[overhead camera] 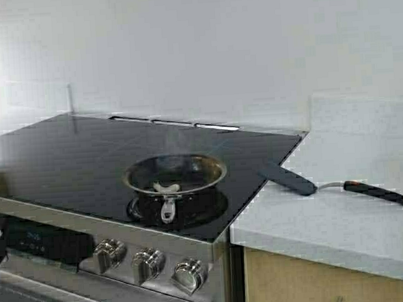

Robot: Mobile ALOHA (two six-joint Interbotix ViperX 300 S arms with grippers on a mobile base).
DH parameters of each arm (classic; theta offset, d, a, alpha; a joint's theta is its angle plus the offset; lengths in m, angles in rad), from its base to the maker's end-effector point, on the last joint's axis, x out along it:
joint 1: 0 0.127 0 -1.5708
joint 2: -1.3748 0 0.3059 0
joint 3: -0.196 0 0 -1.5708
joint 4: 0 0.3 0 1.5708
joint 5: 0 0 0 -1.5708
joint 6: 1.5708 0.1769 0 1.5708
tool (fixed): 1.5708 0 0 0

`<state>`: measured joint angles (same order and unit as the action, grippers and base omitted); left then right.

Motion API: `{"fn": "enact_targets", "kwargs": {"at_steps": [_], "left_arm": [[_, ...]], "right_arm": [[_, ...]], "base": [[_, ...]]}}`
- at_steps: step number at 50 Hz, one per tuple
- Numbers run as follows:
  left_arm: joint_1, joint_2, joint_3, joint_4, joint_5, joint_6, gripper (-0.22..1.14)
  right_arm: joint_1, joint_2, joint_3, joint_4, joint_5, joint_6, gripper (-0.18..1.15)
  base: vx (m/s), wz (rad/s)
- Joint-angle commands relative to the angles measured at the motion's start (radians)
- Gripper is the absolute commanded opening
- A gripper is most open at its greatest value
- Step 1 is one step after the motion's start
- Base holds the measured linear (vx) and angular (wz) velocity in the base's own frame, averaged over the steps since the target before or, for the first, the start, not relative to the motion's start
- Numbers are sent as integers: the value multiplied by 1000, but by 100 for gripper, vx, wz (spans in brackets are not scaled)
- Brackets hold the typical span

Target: Add oil to the pan and cook the shrimp and serve it

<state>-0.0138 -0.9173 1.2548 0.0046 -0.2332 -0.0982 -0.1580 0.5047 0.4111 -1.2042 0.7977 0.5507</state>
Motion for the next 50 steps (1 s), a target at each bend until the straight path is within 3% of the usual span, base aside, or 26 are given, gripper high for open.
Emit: {"fn": "enact_targets", "kwargs": {"at_steps": [1, 23, 28, 39, 42, 50], "left_arm": [[2, 6, -20, 2, -5, 0, 3], [2, 5, -21, 2, -5, 0, 3], [2, 5, -21, 2, -5, 0, 3], [2, 5, -21, 2, -5, 0, 3], [2, 5, -21, 2, -5, 0, 3], [2, 5, -20, 2, -5, 0, 3]], "right_arm": [[-2, 55, -58, -23, 2, 41, 6], [-2, 184, -161, -25, -34, 74, 9], [-2, 181, -173, -8, -58, 44, 26], [-5, 172, -186, 101, -137, 25, 94], [-5, 167, -189, 152, -161, 0, 101], [-6, 170, -210, 259, -175, -94, 101]], "base": [[0, 0], [0, 0], [0, 0], [0, 0], [0, 0], [0, 0]]}}
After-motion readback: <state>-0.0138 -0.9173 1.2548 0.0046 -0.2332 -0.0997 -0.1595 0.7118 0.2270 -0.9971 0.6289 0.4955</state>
